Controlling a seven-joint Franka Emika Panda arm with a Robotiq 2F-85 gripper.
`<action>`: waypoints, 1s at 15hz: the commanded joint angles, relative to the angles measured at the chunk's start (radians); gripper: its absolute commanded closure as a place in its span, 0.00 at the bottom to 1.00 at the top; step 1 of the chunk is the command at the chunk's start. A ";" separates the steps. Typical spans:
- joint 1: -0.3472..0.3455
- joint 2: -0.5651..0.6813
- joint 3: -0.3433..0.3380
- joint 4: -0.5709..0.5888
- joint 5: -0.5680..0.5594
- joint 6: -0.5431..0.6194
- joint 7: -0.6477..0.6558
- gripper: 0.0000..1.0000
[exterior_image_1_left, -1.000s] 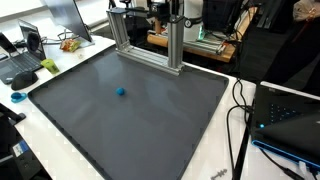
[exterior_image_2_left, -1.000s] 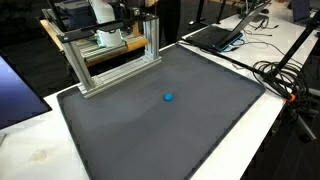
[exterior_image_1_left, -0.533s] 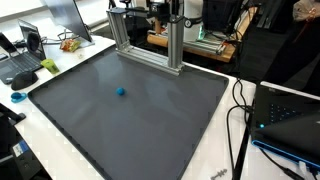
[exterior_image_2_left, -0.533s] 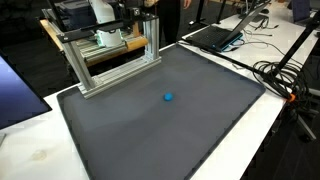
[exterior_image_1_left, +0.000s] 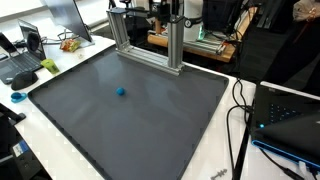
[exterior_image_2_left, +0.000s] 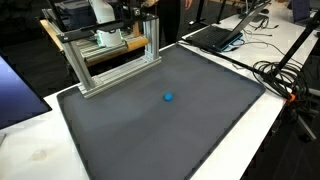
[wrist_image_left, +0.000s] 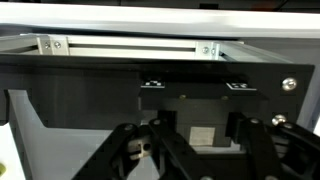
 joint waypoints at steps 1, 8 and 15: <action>0.008 0.006 -0.009 -0.005 -0.009 0.012 -0.017 0.62; 0.015 0.018 -0.005 -0.010 -0.006 0.021 -0.021 0.41; 0.022 0.042 -0.001 -0.008 -0.005 0.027 -0.024 0.73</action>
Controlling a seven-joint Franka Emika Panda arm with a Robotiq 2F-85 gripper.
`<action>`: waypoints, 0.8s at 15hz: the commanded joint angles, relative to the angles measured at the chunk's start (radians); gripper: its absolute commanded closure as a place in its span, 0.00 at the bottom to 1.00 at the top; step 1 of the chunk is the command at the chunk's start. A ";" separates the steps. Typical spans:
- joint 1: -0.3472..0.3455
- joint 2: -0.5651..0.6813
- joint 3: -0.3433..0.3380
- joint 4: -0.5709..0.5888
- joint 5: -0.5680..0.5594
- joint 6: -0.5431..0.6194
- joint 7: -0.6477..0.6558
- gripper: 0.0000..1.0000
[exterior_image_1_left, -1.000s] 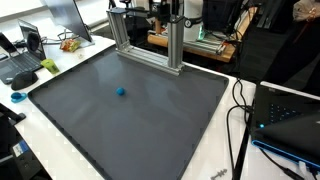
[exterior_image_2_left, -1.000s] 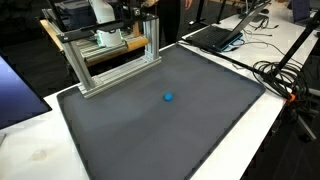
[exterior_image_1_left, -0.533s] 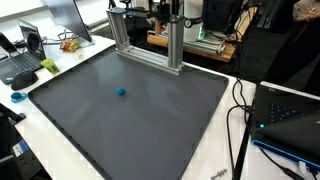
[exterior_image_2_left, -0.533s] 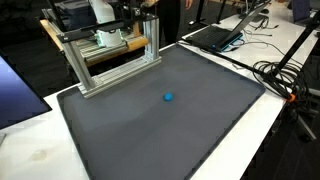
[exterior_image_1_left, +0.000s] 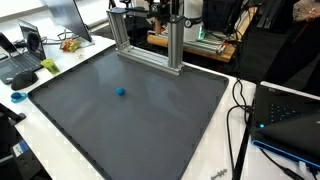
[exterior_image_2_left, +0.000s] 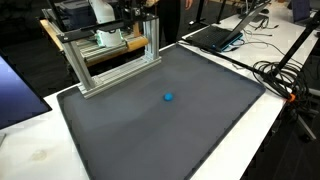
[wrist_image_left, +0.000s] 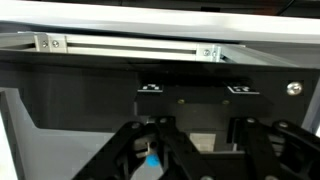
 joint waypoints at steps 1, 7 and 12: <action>0.015 0.012 -0.001 -0.006 -0.001 0.016 -0.009 0.77; 0.008 0.004 -0.005 0.013 0.009 0.012 0.010 0.78; 0.003 0.021 -0.004 0.049 0.021 0.034 0.048 0.78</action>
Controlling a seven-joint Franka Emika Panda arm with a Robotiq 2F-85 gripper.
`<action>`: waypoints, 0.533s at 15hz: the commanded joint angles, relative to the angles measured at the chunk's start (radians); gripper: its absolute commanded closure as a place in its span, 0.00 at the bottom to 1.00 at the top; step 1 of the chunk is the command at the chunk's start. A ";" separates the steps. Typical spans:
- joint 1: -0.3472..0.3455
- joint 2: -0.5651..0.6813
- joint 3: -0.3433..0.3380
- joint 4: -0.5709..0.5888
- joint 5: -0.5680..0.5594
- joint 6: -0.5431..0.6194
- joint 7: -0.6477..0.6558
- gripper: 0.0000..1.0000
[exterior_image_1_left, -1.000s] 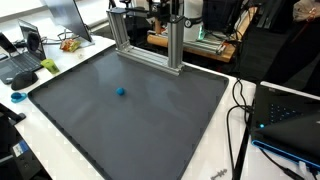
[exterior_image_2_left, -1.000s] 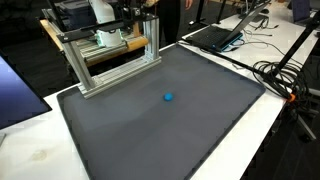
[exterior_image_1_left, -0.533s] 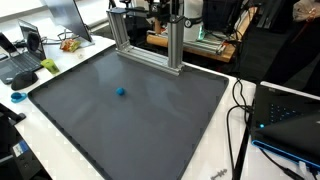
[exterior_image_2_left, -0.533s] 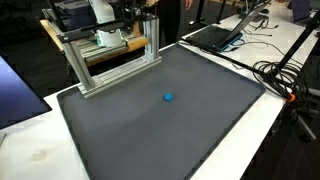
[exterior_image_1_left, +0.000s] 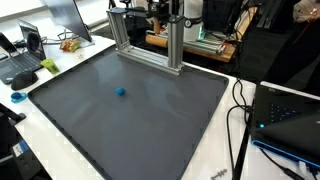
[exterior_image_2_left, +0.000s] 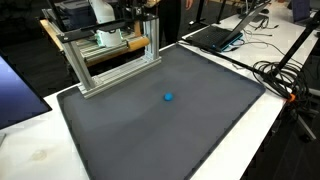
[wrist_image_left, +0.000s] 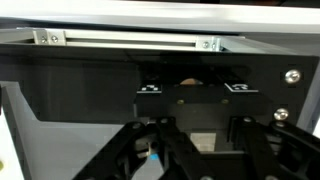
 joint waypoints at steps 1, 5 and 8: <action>-0.001 0.026 -0.002 0.049 0.020 0.027 0.037 0.78; 0.000 0.071 0.001 0.110 0.024 0.054 0.062 0.78; 0.000 0.142 0.010 0.187 0.016 0.082 0.074 0.78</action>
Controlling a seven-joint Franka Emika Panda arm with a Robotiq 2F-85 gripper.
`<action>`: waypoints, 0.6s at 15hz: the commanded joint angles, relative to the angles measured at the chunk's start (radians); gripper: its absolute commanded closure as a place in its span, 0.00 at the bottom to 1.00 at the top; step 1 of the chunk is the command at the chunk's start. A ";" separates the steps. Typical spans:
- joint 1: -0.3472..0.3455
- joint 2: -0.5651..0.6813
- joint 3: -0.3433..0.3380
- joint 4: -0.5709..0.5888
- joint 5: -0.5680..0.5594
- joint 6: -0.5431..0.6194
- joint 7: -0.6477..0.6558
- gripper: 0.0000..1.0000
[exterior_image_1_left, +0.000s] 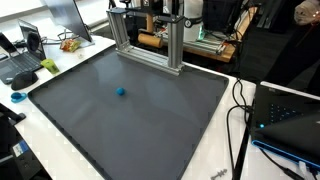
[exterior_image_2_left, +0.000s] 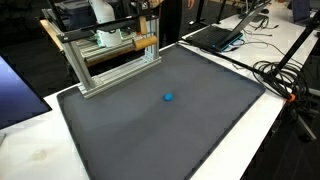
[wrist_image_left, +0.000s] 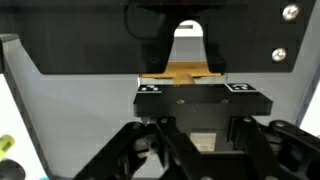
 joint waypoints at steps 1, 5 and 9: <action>0.004 0.108 0.006 0.125 0.019 0.037 0.025 0.78; 0.008 0.242 0.014 0.248 0.022 0.091 0.040 0.78; 0.014 0.377 0.025 0.351 0.016 0.134 0.045 0.78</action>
